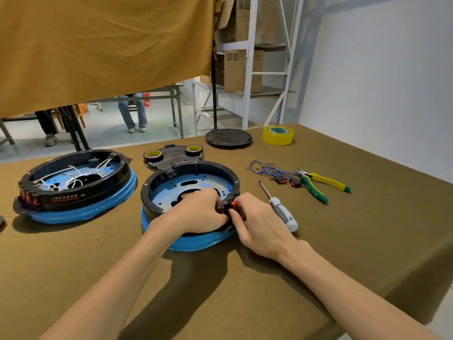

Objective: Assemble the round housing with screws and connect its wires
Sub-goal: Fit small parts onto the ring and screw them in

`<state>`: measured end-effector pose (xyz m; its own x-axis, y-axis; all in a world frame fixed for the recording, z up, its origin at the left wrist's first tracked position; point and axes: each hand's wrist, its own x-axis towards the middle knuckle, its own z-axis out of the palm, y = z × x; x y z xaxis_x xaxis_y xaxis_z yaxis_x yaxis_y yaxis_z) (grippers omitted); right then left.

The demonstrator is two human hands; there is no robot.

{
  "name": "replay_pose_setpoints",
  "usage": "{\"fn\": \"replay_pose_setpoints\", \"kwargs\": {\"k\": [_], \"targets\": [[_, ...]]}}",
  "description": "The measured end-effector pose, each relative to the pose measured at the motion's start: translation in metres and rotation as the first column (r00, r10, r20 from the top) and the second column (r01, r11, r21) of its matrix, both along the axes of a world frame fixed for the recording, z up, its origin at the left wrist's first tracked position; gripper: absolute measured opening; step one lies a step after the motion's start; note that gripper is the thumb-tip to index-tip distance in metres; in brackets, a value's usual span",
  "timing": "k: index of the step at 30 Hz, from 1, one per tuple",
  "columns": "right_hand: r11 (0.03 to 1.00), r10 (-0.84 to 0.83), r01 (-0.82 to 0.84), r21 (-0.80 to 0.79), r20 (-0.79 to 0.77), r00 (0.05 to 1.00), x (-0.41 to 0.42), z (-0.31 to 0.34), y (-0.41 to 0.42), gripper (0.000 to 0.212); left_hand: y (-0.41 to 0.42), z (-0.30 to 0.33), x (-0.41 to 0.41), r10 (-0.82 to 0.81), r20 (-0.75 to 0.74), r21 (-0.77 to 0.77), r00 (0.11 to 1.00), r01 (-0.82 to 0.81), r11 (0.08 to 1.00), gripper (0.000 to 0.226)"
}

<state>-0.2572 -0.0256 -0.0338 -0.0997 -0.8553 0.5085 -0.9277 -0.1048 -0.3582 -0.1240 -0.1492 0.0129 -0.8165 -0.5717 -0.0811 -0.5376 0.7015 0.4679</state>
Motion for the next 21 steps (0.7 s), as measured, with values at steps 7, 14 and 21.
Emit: {"fn": "replay_pose_setpoints", "kwargs": {"k": [7,14,21], "targets": [[0.999,0.025,-0.026,0.040,0.011,1.000,-0.002,0.004,0.000,0.011,-0.003,-0.003,-0.006,0.017,0.094,0.026,0.995,-0.020,0.999,0.020],[0.998,-0.024,0.034,-0.053,0.180,0.983,0.007,-0.005,0.003,0.016,-0.004,-0.002,-0.006,0.008,0.065,0.068,0.998,-0.013,0.998,0.017],[0.999,-0.022,0.033,-0.042,0.228,0.973,0.003,-0.006,0.004,0.007,0.001,0.000,-0.004,-0.014,0.069,0.001,0.998,0.014,1.000,0.018]]}}
